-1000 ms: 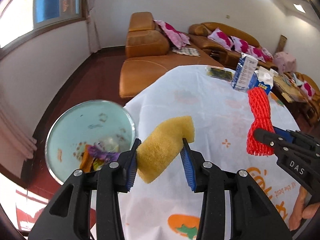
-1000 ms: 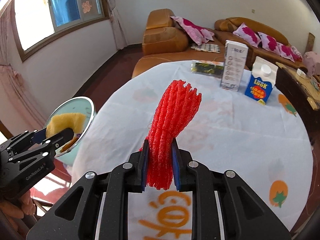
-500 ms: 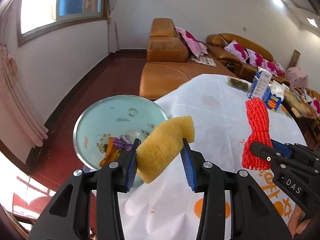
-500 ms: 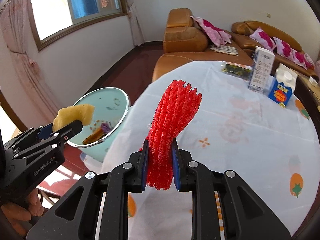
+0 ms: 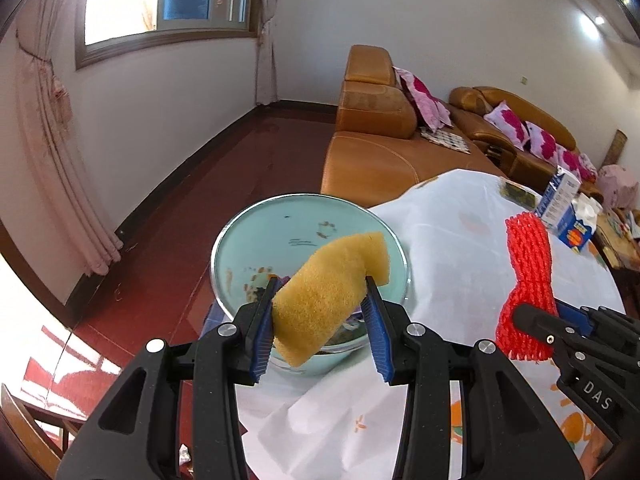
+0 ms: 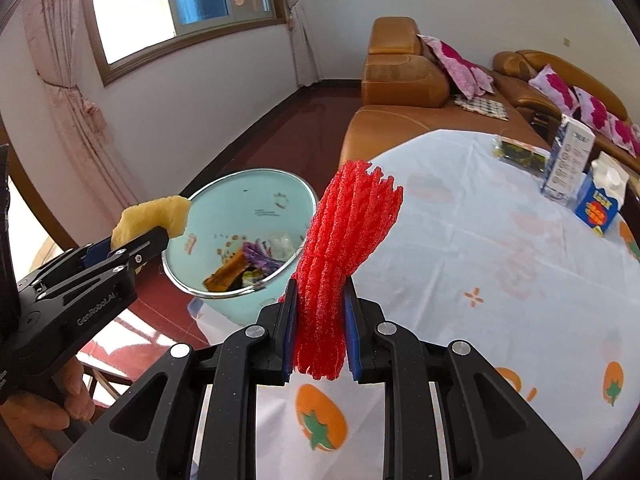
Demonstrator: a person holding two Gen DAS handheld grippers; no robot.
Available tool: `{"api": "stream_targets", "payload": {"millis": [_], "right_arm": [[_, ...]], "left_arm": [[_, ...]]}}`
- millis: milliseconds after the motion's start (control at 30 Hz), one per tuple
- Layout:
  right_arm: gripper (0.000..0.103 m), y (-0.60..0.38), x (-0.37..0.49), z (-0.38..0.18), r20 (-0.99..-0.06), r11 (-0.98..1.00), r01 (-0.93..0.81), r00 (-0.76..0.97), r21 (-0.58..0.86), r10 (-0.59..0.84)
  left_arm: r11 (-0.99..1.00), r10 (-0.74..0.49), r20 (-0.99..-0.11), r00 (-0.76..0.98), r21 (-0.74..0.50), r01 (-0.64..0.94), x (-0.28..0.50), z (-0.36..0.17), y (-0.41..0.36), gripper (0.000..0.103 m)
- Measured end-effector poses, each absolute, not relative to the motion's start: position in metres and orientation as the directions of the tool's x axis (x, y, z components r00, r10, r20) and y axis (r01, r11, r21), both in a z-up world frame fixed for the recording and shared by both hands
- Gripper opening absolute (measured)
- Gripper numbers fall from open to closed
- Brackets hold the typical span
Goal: Collect trash
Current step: 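Carry the yellow sponge and red mesh net over the teal bin, then open both grippers to drop the sponge and mesh net into the bin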
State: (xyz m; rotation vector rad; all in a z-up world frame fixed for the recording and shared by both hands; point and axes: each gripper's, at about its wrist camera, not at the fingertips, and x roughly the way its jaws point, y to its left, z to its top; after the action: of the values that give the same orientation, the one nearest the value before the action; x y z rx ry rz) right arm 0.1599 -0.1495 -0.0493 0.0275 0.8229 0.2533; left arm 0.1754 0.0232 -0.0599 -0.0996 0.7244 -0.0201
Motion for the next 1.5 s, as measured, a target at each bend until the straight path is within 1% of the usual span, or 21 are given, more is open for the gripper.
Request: {"api": "stream_targets", "payload": {"millis": [300, 767, 1500], "right_arm": [[0.021, -0.125, 0.169, -0.052, -0.727, 0.960, -0.252, 0.636, 0.119, 0.257], [0.021, -0.090, 0.212, -0.057, -0.736, 0.950, -0.288, 0.617, 0.120, 0.280], [0.022, -0.077, 0.282, -0.098, -0.804, 0.948, -0.297, 0.534, 0.114, 0.263]], "left_arm": [[0.992, -0.030, -0.666, 0.745, -0.109, -0.057, 0.181, -0.066, 0.044, 0.040], [0.987, 0.006, -0.685, 0.728, -0.114, -0.115, 0.210, -0.078, 0.063, 0.041], [0.988, 0.023, -0.765, 0.643, -0.080, -0.130, 0.285, -0.117, 0.053, 0.041]]}}
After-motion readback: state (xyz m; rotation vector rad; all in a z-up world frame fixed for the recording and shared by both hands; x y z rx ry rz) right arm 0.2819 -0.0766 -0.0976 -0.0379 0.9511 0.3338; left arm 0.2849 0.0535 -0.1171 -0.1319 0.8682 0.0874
